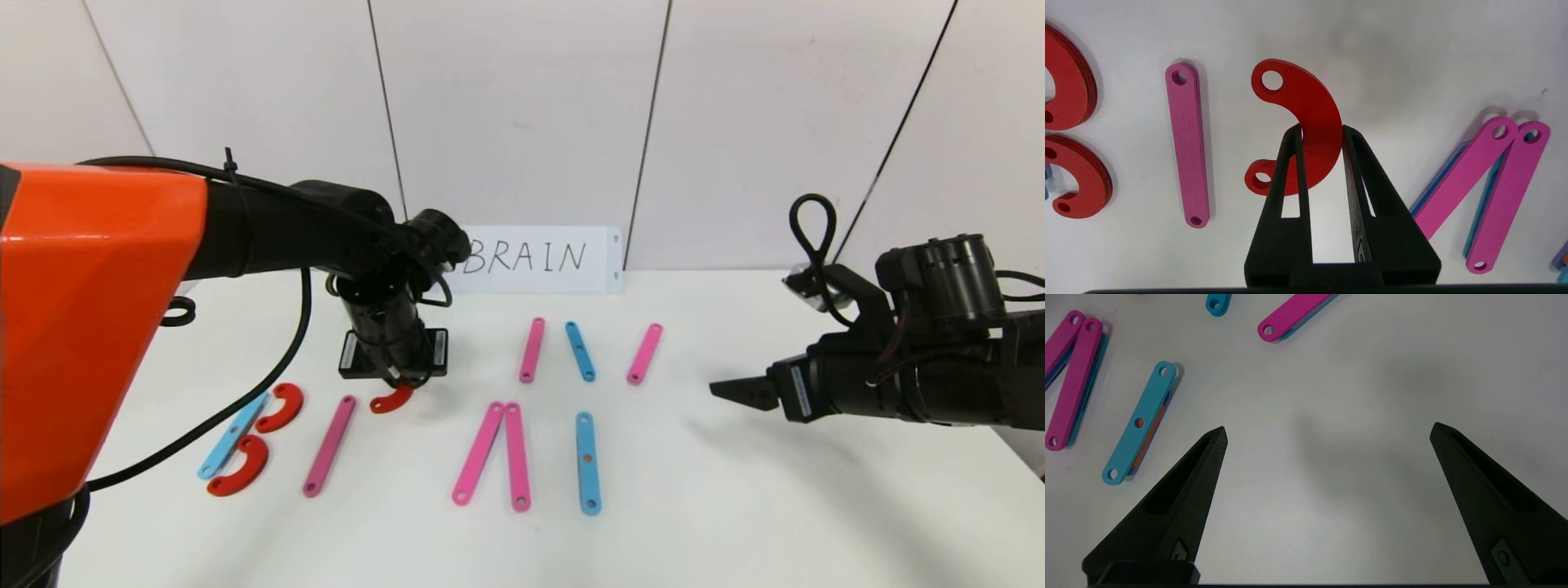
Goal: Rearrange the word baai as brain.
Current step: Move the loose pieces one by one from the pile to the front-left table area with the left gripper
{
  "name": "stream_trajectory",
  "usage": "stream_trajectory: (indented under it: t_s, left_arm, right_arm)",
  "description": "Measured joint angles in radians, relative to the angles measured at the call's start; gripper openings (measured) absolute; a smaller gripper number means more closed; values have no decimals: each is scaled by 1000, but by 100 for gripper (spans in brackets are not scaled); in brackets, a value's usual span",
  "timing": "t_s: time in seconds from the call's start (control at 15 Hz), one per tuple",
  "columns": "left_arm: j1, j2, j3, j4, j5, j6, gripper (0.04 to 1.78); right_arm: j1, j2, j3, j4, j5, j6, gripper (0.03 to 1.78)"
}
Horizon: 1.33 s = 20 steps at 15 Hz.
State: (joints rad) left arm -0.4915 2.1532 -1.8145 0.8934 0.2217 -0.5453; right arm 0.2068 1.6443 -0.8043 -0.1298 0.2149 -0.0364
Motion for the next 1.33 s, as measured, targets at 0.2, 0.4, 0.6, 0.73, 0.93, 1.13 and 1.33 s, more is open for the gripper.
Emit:
stream_trajectory:
  t_s: [0.2,0.4,0.6,0.73,0.93,1.13,1.33]
  left_arm:
    - [7,-7,76,-53,0,16,29]
    - [17,-14,123,-109,-3,27,29]
    - [31,-13,126,-110,-2,27,29]
    - [38,-13,126,-109,-3,29,29]
    - [45,-10,128,-108,-1,28,29]
    - [52,-1,127,-109,-1,34,29]
    - [60,8,126,-109,-2,35,29]
  right_arm:
    - [0,2,0,0,0,0,174]
    - [0,4,0,0,0,0,174]
    - [0,6,1,0,0,0,174]
    - [0,6,0,0,0,0,174]
    - [0,9,1,0,0,-1,174]
    - [0,12,0,0,0,-1,174]
    - [0,13,0,-1,0,-1,174]
